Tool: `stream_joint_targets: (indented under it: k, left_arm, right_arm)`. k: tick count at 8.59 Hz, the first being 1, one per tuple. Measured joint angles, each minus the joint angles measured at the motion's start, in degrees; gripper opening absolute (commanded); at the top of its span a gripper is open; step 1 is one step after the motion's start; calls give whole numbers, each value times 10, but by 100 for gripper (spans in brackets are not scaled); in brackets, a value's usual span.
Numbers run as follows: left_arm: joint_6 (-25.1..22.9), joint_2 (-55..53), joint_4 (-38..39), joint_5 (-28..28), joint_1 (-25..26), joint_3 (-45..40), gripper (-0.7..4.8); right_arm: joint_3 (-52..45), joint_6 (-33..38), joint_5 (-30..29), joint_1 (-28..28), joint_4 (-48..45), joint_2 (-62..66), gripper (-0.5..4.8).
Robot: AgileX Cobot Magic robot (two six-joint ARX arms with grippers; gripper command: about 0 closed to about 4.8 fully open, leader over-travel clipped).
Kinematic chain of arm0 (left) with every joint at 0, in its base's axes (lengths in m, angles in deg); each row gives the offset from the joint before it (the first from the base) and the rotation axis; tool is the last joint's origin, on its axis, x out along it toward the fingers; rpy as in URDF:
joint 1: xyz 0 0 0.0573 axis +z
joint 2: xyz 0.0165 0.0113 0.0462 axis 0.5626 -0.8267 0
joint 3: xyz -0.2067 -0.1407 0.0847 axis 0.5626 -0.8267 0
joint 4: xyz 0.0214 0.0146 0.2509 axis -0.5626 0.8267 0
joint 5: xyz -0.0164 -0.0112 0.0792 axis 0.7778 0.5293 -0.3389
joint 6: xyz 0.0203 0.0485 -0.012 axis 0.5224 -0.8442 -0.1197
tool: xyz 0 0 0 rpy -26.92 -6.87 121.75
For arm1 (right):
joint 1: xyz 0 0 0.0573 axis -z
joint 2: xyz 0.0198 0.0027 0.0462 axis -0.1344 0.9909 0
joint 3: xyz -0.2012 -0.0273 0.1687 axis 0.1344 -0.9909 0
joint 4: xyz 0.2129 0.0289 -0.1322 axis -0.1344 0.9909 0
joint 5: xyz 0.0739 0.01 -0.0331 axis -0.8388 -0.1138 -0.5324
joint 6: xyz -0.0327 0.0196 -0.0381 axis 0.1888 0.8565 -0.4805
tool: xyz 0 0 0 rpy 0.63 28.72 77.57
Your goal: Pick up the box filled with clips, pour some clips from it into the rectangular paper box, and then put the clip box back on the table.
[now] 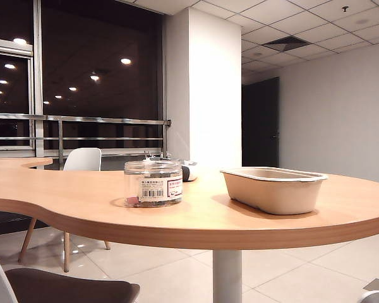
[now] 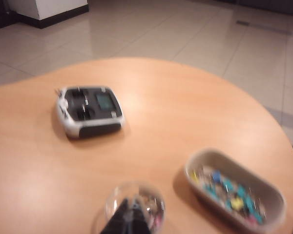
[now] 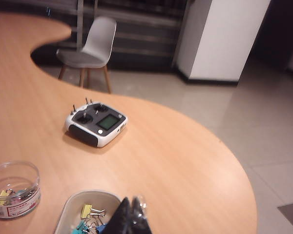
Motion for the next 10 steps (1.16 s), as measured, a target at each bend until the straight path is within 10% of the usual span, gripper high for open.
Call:
stream_joint_targets:
  k: [3,5,10]
  left_arm:
    - [-50,200,-59,33,0,-231,-6]
    - [-50,296,-80,64,-1,-346,-6]
    - [-47,457,-179,17,15,-494,-6]
  right_arm:
    - [-192,37,59,0,-45,-126,-5]
    - [-206,146,64,-1,-28,-149,-5]
    - [-206,149,64,0,-13,-148,-5]
